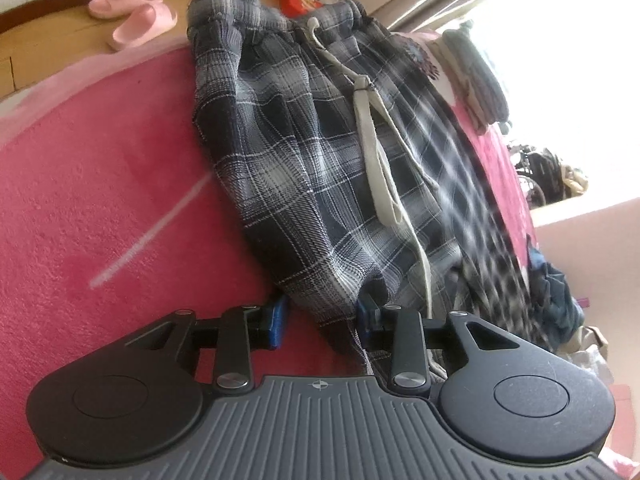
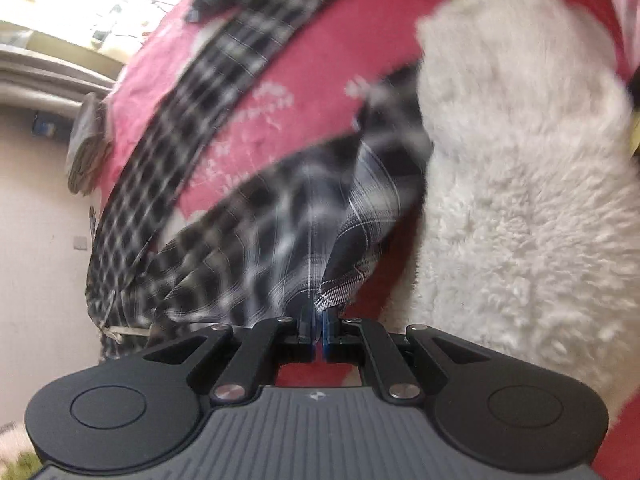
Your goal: Fold clothes
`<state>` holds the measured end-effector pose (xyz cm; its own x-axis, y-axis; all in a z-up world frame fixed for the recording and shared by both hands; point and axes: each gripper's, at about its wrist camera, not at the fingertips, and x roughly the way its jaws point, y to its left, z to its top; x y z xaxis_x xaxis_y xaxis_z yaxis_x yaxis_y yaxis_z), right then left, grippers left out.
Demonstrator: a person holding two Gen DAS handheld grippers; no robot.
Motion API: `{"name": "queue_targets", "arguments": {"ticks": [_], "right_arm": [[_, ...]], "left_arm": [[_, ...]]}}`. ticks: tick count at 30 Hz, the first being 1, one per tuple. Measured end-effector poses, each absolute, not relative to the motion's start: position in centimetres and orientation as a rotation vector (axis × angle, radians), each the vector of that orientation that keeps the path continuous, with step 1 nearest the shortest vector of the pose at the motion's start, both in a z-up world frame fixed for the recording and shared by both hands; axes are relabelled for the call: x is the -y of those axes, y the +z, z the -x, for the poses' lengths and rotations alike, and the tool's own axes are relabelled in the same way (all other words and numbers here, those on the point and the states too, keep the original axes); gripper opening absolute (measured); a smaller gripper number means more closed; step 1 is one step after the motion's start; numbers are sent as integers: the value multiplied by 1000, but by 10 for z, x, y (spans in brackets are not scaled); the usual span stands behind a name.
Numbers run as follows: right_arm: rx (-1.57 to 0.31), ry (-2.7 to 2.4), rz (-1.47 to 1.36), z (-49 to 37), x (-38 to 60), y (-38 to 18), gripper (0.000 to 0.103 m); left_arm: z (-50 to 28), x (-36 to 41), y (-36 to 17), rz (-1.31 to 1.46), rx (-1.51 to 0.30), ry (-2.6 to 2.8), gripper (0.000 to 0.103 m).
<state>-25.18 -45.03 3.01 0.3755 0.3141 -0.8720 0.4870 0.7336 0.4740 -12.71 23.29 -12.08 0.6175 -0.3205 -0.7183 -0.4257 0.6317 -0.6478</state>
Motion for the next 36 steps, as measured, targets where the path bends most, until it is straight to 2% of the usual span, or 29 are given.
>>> {"name": "queue_targets", "arguments": {"ticks": [2, 3, 4, 11, 15, 16, 18, 19, 24, 31, 34, 36], "right_arm": [[-1215, -148, -742, 258, 448, 37, 4], [-1218, -154, -733, 261, 447, 38, 4], [-1221, -155, -734, 263, 446, 38, 4], [-1273, -129, -648, 276, 427, 45, 4], [-1324, -139, -583, 278, 422, 44, 14], [-1319, -146, -559, 279, 422, 48, 25], [-1302, -162, -505, 280, 422, 59, 37], [-1289, -170, -480, 280, 422, 64, 37], [-1181, -169, -407, 270, 429, 84, 38], [-1081, -129, -295, 216, 432, 82, 39], [-1081, -110, -321, 184, 445, 69, 39], [-1102, -94, -314, 158, 451, 53, 40]], "left_arm": [[128, -231, -120, 907, -930, 90, 25], [128, -230, -118, 886, -930, 99, 12], [129, -228, -115, 858, -934, 107, 6], [131, -227, -85, 670, -977, 114, 4], [128, -216, -97, 536, -1058, 80, 12], [130, -214, -97, 517, -1057, 73, 17], [132, -213, -96, 487, -1059, 61, 25], [134, -215, -94, 480, -1065, 58, 32], [145, -225, -80, 360, -1105, 39, 47], [166, -247, -32, 191, -1097, 33, 48], [151, -243, -17, 199, -1025, 20, 48], [127, -214, -20, 166, -1005, -71, 48]]}}
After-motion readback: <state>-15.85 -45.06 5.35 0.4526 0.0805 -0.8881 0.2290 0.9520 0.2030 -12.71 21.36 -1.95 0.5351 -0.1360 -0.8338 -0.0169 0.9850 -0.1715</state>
